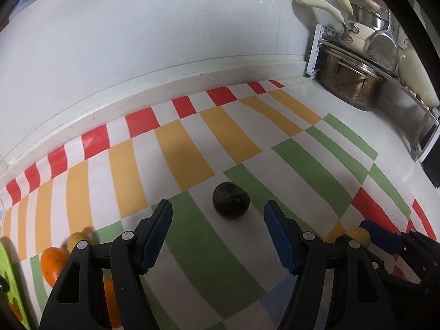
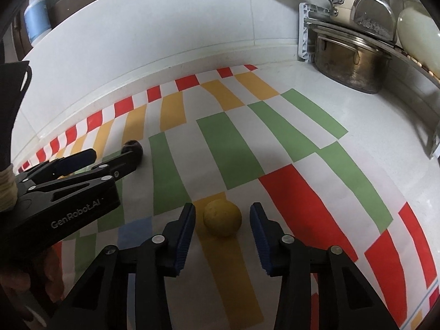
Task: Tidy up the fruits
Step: 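Lower left tool toward the dark plum while right tool approaches the small yellow fruit, then close left tool on the dark plum while right tool closes on the yellow fruit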
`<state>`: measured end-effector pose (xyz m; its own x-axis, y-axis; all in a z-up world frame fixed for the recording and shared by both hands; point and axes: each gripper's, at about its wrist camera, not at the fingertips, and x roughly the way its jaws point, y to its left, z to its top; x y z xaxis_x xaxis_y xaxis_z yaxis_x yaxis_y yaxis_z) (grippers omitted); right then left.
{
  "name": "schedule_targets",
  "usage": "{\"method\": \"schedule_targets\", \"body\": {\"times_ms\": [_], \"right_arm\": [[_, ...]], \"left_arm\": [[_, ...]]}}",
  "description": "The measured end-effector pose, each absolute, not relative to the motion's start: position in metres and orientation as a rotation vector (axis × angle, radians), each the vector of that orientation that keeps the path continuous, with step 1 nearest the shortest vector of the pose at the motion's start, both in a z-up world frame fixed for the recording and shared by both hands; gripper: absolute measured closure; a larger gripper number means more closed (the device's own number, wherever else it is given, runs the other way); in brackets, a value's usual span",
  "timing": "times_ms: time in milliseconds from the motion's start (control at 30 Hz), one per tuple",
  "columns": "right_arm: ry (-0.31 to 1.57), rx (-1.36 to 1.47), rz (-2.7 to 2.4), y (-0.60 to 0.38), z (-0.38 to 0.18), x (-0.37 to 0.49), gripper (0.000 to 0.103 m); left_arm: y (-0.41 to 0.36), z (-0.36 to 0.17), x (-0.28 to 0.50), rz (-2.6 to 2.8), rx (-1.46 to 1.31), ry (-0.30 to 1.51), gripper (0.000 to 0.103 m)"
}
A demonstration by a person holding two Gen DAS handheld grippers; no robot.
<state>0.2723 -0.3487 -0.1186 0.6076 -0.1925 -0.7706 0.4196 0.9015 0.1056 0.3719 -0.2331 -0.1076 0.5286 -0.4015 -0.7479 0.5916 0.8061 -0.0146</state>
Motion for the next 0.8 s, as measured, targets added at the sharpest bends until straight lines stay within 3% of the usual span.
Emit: {"method": "schedule_targets", "body": {"times_ms": [133,433,800], "right_arm": [[0.844,0.296,-0.353,-0.353,-0.118,0.276,0.074],[0.827,0.289,-0.363,-0.358,-0.116,0.282,0.074],[0.798,0.274,-0.348,-0.358,-0.109,0.283,0.074]], "left_arm": [[-0.242,-0.113,0.375,-0.604,0.260,0.830,0.042],[-0.248,-0.120,0.384,-0.605,0.251,0.866,0.073],[-0.237,-0.104,0.366,-0.649,0.255,0.843,0.074]]}}
